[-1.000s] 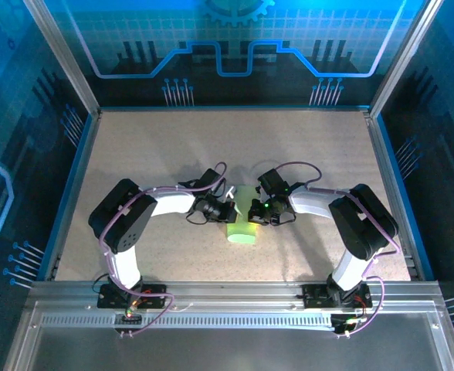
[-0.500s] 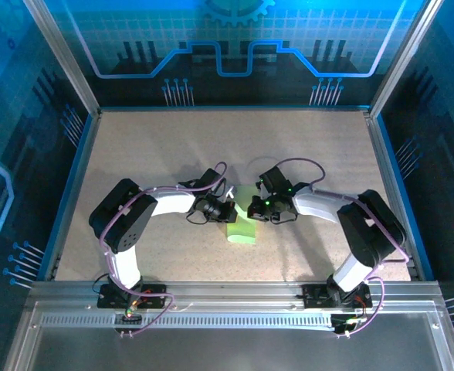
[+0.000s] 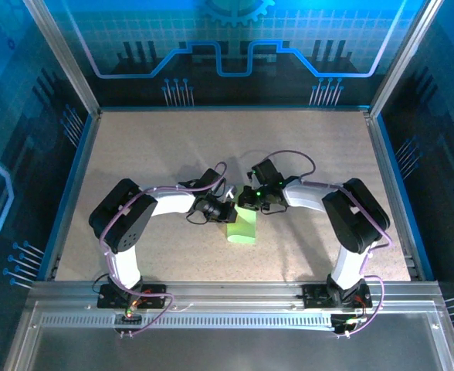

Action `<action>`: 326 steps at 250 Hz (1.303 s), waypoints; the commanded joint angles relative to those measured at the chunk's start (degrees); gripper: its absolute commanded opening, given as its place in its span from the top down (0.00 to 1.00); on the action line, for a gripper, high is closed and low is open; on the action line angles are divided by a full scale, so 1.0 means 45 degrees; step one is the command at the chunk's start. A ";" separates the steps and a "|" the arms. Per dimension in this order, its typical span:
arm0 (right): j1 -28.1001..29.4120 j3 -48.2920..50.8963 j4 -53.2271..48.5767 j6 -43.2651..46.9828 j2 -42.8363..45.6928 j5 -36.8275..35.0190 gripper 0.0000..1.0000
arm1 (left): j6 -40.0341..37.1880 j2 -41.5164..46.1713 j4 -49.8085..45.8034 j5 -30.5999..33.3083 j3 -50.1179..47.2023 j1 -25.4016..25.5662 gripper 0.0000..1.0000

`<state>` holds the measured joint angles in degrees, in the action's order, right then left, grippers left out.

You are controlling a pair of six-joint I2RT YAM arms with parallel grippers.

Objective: Fold a paper plane with a square sheet of paper (fold left side to right side)

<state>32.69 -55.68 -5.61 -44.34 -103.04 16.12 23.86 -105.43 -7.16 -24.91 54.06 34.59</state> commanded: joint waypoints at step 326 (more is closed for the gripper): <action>0.0020 -0.0924 -0.1953 0.0791 -0.2375 -0.1265 1.00 | -0.0526 0.3354 -0.1642 -0.0212 -0.3094 0.0541 1.00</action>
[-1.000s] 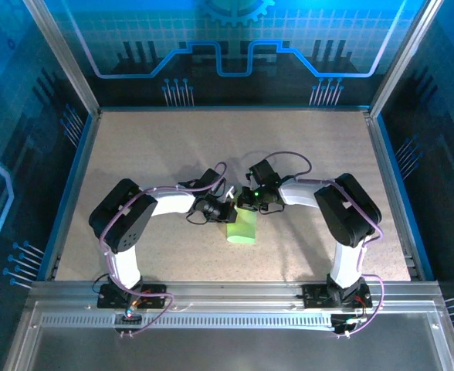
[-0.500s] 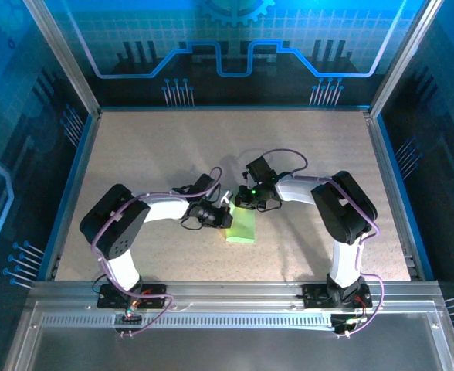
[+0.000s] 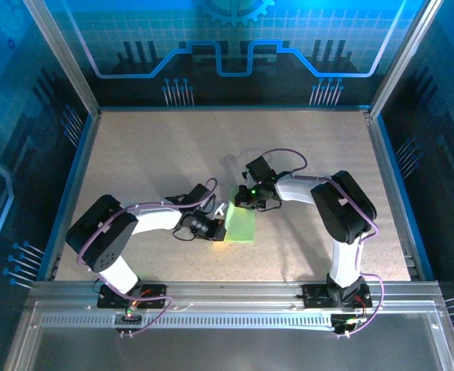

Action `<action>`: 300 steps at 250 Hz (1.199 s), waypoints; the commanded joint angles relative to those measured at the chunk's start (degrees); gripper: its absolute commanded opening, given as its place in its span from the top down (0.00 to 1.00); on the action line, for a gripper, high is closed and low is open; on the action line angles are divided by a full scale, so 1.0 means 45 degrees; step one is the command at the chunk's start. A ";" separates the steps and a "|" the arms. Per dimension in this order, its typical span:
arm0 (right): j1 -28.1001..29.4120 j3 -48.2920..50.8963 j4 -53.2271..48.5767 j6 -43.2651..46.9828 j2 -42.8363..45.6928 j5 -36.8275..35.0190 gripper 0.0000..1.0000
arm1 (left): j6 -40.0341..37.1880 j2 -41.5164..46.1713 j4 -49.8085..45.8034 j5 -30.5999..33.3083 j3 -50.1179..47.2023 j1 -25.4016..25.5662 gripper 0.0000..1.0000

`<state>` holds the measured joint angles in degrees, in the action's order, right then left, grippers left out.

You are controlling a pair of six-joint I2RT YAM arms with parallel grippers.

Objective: Fold a paper plane with a square sheet of paper (fold left side to right side)

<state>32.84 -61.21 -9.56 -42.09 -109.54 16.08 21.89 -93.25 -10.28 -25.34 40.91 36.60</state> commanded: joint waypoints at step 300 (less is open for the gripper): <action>0.0000 -0.0264 -0.1703 0.0710 -0.1225 -0.1432 1.00 | -0.0216 -0.0201 -0.0797 -0.0749 -0.0190 -0.0230 1.00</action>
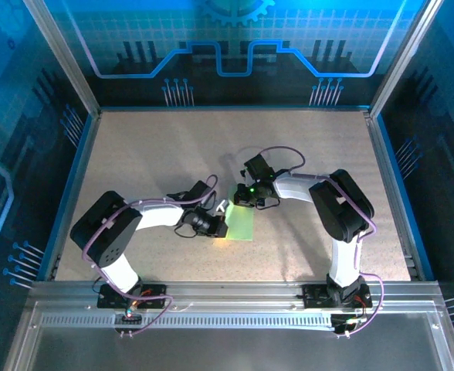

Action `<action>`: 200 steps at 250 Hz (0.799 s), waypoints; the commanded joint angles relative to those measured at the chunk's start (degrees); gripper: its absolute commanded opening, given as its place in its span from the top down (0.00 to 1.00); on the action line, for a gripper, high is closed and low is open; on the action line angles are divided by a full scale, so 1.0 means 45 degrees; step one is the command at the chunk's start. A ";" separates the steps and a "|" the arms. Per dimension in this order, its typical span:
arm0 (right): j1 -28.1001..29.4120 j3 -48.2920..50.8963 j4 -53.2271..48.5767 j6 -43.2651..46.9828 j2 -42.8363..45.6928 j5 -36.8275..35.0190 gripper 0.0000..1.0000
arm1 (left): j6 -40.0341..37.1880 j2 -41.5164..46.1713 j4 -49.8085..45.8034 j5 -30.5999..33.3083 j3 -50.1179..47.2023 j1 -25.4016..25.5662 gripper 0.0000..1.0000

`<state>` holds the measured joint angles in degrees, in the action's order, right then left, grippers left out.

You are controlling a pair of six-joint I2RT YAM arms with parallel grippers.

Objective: Fold a paper plane with a square sheet of paper (fold left side to right side)

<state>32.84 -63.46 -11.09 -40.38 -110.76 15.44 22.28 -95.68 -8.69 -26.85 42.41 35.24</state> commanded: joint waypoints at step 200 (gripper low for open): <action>0.0046 0.0480 -0.0855 0.0589 -0.0531 -0.1103 1.00 | 0.0297 -0.1777 -0.0141 -0.0374 0.2843 -0.0835 1.00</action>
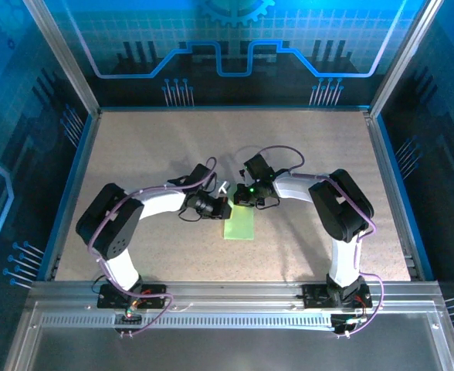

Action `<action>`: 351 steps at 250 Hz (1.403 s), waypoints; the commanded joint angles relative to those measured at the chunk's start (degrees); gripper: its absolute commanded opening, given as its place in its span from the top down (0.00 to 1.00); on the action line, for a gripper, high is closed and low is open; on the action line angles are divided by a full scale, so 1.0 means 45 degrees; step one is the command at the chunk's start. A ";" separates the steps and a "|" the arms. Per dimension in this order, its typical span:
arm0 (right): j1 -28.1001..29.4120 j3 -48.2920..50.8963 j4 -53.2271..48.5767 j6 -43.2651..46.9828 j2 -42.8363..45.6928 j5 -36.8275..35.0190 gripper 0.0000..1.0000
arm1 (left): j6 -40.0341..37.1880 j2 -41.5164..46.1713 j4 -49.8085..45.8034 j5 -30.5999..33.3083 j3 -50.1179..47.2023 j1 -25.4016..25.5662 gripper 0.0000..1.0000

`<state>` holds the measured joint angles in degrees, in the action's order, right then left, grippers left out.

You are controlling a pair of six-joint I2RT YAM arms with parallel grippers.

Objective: Fold a paper plane with a square sheet of paper (fold left side to right side)

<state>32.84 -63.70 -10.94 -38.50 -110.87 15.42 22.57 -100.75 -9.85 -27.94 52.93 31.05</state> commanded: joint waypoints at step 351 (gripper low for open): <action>0.1464 0.3839 0.1238 -0.2020 0.3154 -0.0287 1.00 | 0.2035 -0.1317 -0.0507 0.0822 0.0579 0.0718 1.00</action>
<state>38.37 -45.69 -7.55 -46.13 -95.53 13.74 30.57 -105.84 -9.76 -24.71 55.37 33.41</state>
